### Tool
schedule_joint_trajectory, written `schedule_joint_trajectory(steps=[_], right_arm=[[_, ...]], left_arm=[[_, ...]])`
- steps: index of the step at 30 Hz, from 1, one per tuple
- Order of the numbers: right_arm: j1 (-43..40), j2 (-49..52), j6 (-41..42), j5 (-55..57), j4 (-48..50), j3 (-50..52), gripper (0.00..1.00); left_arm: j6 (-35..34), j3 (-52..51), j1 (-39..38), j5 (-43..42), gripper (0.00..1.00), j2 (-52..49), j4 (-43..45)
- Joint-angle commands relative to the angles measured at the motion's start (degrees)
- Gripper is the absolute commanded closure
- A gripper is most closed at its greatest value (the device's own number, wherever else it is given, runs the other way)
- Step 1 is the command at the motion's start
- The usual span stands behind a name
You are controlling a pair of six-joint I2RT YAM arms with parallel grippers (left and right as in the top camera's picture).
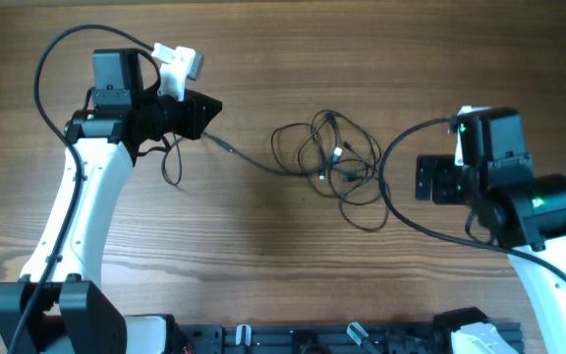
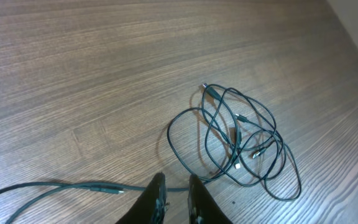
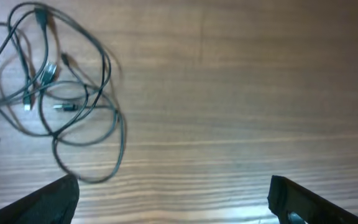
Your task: Untangle cables
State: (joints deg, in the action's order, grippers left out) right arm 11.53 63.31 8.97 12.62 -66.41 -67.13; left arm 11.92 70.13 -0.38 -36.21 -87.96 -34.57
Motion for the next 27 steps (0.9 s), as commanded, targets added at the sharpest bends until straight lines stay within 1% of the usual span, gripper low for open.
schedule_joint_trajectory(steps=[1,3,5,8,12,15,17,20,21,23,27], right_arm=[[0.1,-1.9,4.7,-2.9,-2.3,0.7,0.01],[0.1,-0.2,6.3,-5.2,-1.3,2.6,0.0],[0.1,4.5,8.2,-7.8,1.0,5.1,0.0],[0.2,10.5,8.2,-10.0,6.2,6.0,0.0],[0.2,19.9,9.6,-10.2,14.6,6.7,0.0],[0.2,23.6,9.2,-11.8,21.2,9.2,0.0],[0.2,25.0,9.2,-12.9,25.1,11.7,0.0],[0.2,26.0,13.8,-12.8,28.8,16.9,0.0],[0.2,26.0,14.1,-12.8,30.2,18.9,0.0],[0.2,26.0,14.6,-12.8,31.5,20.7,0.0],[0.2,26.0,16.4,-13.0,33.1,21.0,0.0]], left_arm=[[1.6,0.2,-0.1,0.3,0.86,0.0,0.5],[2.5,0.2,-0.1,0.3,0.86,0.0,0.6],[2.5,0.2,-0.1,0.3,0.86,0.0,0.6],[2.5,0.2,-0.1,0.3,0.86,0.0,0.5],[2.5,0.2,-0.1,0.3,0.86,0.0,0.5],[2.5,0.2,-0.1,0.3,0.85,0.0,0.5],[2.7,0.2,-0.1,0.3,0.85,0.0,0.5],[2.7,0.2,-0.1,0.3,0.85,0.0,0.5],[2.7,0.2,-0.1,0.3,0.85,0.0,0.6],[2.7,0.2,-0.1,0.3,0.85,0.0,0.7],[2.6,0.2,-0.1,0.3,0.84,0.0,0.7]])
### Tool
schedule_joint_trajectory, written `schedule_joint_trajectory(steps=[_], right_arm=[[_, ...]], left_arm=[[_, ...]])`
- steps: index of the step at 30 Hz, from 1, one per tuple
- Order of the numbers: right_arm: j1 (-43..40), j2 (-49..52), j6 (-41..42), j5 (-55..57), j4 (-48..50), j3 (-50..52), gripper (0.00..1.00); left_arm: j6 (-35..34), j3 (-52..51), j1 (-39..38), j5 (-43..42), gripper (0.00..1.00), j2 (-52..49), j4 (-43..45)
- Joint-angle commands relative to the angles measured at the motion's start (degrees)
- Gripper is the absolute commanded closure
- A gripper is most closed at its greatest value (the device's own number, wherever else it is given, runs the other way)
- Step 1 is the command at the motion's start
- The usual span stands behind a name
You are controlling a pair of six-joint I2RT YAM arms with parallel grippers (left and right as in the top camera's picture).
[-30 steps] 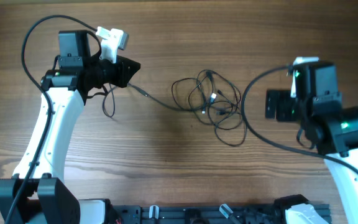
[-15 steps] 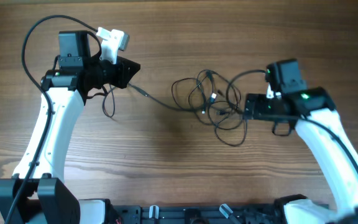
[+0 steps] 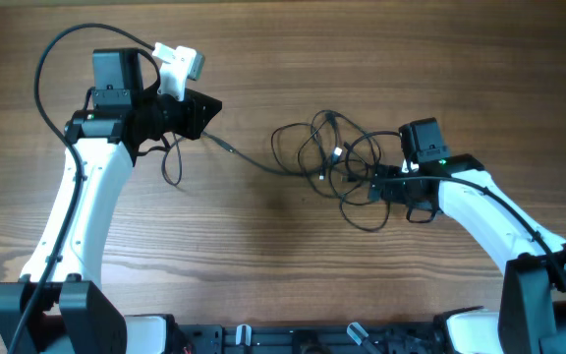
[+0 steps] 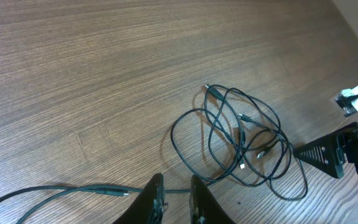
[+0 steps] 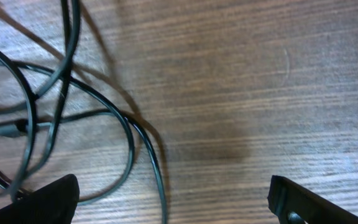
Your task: Untangle cables
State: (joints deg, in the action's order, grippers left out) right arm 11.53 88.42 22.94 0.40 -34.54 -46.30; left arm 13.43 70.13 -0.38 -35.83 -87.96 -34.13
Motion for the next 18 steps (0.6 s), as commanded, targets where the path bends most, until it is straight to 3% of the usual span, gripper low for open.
schedule_joint_trajectory(steps=[1,18], right_arm=[[0.2,0.9,2.6,-0.8,1.9,0.2,0.0],[0.3,1.7,5.6,0.2,8.7,0.2,0.0]], left_arm=[[1.1,0.2,-0.1,-0.1,0.85,0.0,0.2],[1.2,0.2,-0.1,-0.1,0.85,0.0,0.2]])
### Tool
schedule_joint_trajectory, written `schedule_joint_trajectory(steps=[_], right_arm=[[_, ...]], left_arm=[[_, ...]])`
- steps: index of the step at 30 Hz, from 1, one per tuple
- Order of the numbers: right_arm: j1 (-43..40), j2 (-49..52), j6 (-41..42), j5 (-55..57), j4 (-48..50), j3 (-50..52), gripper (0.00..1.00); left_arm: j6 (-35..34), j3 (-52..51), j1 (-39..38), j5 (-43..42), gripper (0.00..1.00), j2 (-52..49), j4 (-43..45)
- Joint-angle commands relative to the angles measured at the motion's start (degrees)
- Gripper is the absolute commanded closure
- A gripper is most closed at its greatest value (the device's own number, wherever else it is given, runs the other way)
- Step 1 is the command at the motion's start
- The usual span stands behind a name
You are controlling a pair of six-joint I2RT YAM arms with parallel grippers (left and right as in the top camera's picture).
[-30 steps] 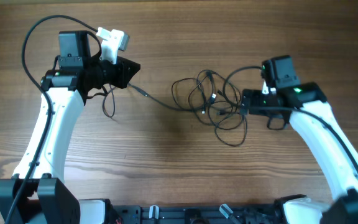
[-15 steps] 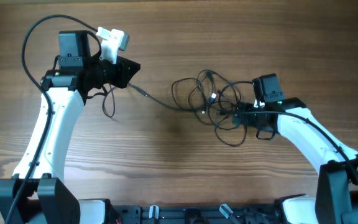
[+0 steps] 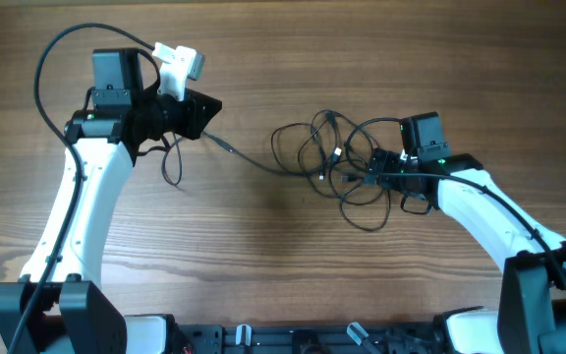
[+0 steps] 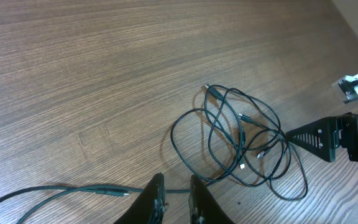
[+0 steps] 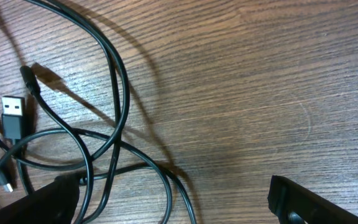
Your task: Untangle cables
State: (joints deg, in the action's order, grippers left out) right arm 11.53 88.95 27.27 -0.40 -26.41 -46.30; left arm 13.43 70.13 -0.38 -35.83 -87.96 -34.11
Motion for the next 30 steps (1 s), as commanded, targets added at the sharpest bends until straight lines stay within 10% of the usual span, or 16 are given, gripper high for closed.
schedule_joint_trajectory(steps=[1,10,17,30], right_arm=[[0.3,1.6,1.2,1.5,0.7,0.2,0.0],[2.7,4.6,3.0,3.5,1.3,0.2,0.04],[2.7,4.6,3.3,3.8,-0.5,0.2,0.79],[2.8,4.6,2.9,4.8,-3.9,0.3,0.72]], left_arm=[[1.2,0.2,-0.1,-0.1,0.85,0.0,0.2],[1.1,0.2,-0.1,-0.1,0.85,0.0,-0.5],[1.1,0.2,-0.1,-0.1,0.83,0.0,-0.6],[1.1,0.2,-0.1,-0.3,0.84,0.0,-1.8]])
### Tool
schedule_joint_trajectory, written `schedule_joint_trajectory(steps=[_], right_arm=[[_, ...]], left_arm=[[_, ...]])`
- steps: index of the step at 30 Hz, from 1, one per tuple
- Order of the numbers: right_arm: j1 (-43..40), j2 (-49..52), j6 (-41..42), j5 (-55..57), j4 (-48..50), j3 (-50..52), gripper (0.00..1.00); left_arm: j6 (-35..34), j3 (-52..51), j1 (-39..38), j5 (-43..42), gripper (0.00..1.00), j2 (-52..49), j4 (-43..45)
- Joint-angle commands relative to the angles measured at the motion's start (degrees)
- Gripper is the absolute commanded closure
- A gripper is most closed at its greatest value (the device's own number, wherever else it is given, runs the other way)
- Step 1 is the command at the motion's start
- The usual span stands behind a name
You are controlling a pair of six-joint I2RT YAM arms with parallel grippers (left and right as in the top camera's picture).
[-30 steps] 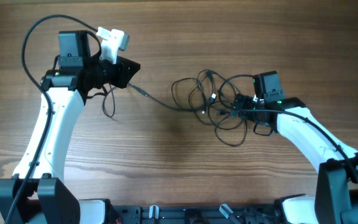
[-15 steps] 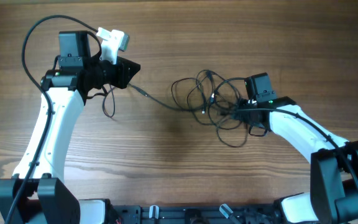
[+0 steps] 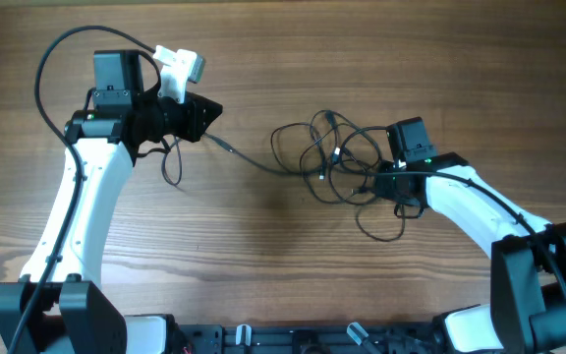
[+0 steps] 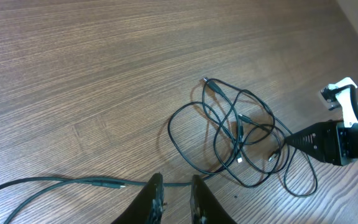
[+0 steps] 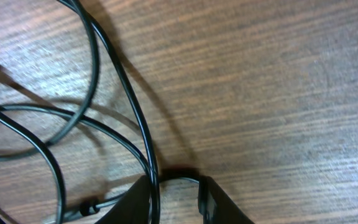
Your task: Untangle cables
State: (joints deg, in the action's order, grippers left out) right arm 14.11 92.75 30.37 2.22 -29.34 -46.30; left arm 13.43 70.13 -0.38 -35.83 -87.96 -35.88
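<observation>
A tangle of thin black cables (image 3: 337,154) with small plugs lies mid-table, also in the left wrist view (image 4: 236,132). A dark green cable (image 3: 249,159) runs left from it. My right gripper (image 3: 379,187) sits low at the tangle's right side, shut on one black strand (image 5: 138,118) that passes between its fingertips (image 5: 174,186). It shows in the left wrist view as well (image 4: 294,139). My left gripper (image 3: 214,108) hangs above the table at the left, shut and holding nothing. The green cable (image 4: 55,182) crosses just beyond its tips (image 4: 176,182).
The table is brown wood, and its far edge shows at the upper right of the left wrist view. A black rail (image 3: 293,339) runs along the near edge. The left arm's own thick cable (image 3: 42,69) arcs over its wrist.
My right gripper was open at the tangle's right side and is now shut on a black strand. The tangle's lower loop lies farther right. The left gripper has stayed put.
My right gripper first stood open and raised well to the right of the tangle. It was then low at the tangle's right edge, still open, and stayed open over the strands. Now it is shut on one. The left gripper held still throughout.
</observation>
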Motion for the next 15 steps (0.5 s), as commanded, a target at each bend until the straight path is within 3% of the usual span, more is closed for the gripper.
schedule_joint_trajectory(steps=[1,2,6,8,11,13,14,15], right_arm=[[0.2,0.8,-0.3,2.6,-1.3,0.3,0.72],[0.2,0.8,-0.4,2.9,-1.5,0.3,0.69],[0.2,0.8,-2.3,3.8,-1.3,0.3,0.44],[0.2,0.8,-3.7,4.3,-1.6,0.3,0.39],[0.2,0.8,-3.3,4.1,-2.6,0.3,0.64],[0.2,0.8,-3.3,3.9,-3.7,0.3,0.75],[0.2,0.8,-3.3,3.9,-4.0,0.3,0.75],[0.2,0.8,-3.4,3.9,-4.5,0.3,0.85]], left_arm=[[1.1,0.2,-0.1,-0.3,0.84,0.0,0.0],[1.1,0.2,-0.1,-0.3,0.84,0.0,0.0],[1.1,0.2,-0.1,-0.3,0.84,0.0,0.0],[1.1,0.2,-0.1,-0.3,0.84,0.0,-0.2],[1.2,0.2,-0.1,-0.3,0.84,0.0,-0.2],[1.2,0.2,-0.1,-0.3,0.84,0.0,-0.2],[1.2,0.2,-0.1,-0.3,0.84,0.0,-0.2],[1.2,0.2,-0.1,-0.3,0.84,0.0,-0.2]])
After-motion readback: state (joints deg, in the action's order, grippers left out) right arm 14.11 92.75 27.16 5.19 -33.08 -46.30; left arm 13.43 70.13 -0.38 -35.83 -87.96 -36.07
